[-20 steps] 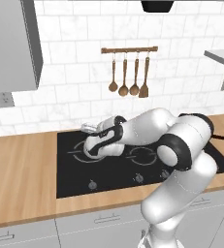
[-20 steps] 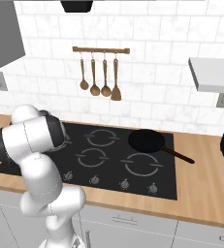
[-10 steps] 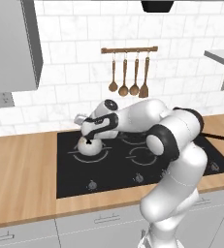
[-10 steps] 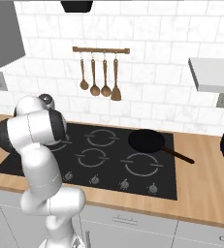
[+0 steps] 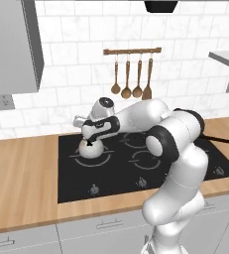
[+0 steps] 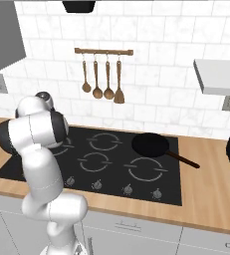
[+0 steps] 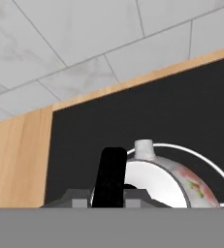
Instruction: Pick the kettle from the counter and place it on a stove burner. Then turn the burner on.
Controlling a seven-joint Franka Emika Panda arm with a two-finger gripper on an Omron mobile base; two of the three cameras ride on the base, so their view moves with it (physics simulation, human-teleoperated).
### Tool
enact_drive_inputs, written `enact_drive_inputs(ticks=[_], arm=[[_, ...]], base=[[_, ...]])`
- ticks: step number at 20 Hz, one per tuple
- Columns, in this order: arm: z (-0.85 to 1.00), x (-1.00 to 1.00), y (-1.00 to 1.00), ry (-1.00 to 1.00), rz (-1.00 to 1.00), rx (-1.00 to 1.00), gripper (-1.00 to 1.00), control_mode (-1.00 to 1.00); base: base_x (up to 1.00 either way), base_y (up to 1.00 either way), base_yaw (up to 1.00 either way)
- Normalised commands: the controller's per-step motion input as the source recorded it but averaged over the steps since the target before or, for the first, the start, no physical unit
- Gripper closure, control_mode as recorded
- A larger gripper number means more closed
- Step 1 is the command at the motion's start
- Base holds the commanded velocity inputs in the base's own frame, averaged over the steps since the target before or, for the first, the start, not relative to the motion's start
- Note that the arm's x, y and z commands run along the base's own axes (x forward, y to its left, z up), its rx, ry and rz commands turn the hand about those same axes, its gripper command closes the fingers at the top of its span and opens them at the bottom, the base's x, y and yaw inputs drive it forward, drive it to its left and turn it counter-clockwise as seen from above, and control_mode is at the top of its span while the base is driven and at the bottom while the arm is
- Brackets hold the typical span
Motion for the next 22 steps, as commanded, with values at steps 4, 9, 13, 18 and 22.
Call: enact_drive_inputs(ticks=[4,9,13,18,22], arm=[[0.0,0.0,0.01,0.0,0.0,-0.05,1.0,-1.0],[0.0,0.0,0.0,0.0,0.0,-0.03,-1.0,-1.0],[0.0,-0.11,-0.04,-0.01,0.0,0.0,-1.0,-1.0],[0.04,-0.16,-0.02,0.0,0.0,0.0,-1.0,-1.0],[0.0,-0.31,-0.01,0.0,0.0,-0.02,-1.0,-1.0]], base=[[0.0,0.0,0.0],[0.0,0.0,0.0],[0.0,0.0,0.0],[0.0,0.0,0.0],[0.0,0.0,0.0]])
